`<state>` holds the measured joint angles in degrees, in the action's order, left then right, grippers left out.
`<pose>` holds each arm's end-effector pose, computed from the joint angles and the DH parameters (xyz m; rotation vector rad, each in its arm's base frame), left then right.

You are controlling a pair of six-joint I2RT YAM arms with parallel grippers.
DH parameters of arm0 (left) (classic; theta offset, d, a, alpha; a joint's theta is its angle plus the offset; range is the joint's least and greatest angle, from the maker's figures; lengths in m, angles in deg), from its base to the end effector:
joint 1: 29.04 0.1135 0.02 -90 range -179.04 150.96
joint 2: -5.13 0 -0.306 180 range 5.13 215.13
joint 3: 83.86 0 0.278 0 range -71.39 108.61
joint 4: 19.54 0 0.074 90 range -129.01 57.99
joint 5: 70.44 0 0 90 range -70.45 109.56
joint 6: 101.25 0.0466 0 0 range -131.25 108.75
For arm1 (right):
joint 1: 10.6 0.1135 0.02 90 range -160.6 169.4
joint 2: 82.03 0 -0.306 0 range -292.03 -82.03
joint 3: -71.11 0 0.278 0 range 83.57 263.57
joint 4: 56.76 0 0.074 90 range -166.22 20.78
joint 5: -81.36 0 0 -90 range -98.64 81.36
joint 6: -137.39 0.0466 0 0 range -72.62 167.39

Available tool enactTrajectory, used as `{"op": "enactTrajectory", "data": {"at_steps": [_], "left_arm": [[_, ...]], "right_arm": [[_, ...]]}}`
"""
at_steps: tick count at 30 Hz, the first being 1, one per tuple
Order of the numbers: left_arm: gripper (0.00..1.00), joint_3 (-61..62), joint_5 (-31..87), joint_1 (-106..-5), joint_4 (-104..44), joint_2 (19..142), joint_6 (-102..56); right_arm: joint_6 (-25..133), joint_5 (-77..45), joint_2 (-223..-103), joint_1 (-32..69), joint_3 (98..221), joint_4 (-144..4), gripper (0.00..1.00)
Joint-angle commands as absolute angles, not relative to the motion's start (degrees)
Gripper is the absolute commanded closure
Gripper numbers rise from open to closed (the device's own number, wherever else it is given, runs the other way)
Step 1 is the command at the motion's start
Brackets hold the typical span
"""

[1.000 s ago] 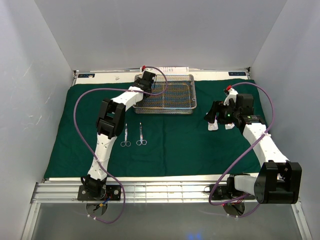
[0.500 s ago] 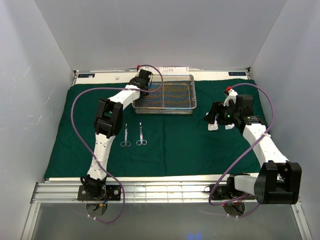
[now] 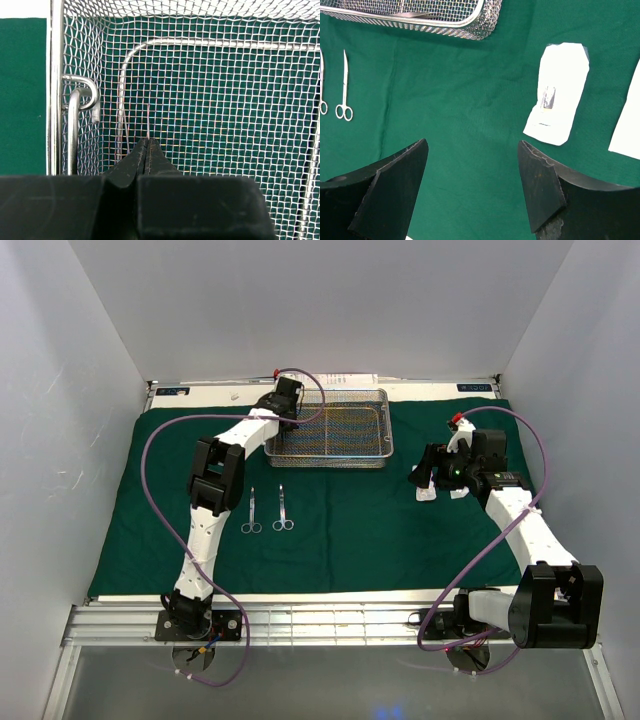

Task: Open and lay out the surgical kit
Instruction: Pick up the medical item from the container.

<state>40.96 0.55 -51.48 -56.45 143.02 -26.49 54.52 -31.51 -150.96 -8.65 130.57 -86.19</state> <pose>0.5546 -0.2126 0.1654 0.0046 2.3826 0.0972 0.2744 0.0275 0.2799 -0.1146 2.2370 0.5339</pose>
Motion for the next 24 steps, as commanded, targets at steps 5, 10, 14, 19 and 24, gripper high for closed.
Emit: {"op": "enactTrajectory", "data": {"at_steps": [5,10,14,19,24], "left_arm": [[1.0,44.9,3.2,-51.4,-62.0,140.4,-25.7],[1.0,47.1,3.2,-51.4,-62.1,138.6,-26.1],[1.0,48.6,1.9,-51.4,-62.2,137.1,-26.5],[1.0,50.8,1.3,-51.7,-63.8,135.6,-28.5],[1.0,51.7,-1.1,-54.1,-67.5,132.6,-31.5]], "right_arm": [[54.1,-32.3,-149.8,-8.5,130.5,-85.3,0.22],[54.1,-32.3,-149.7,-8.5,130.6,-85.4,0.22],[54.1,-32.2,-149.6,-8.5,130.9,-85.6,0.22],[54.1,-31.4,-149.4,-8.4,131.6,-86.2,0.22],[54.4,-29.2,-148.7,-8.5,133.0,-86.8,0.21]]}}
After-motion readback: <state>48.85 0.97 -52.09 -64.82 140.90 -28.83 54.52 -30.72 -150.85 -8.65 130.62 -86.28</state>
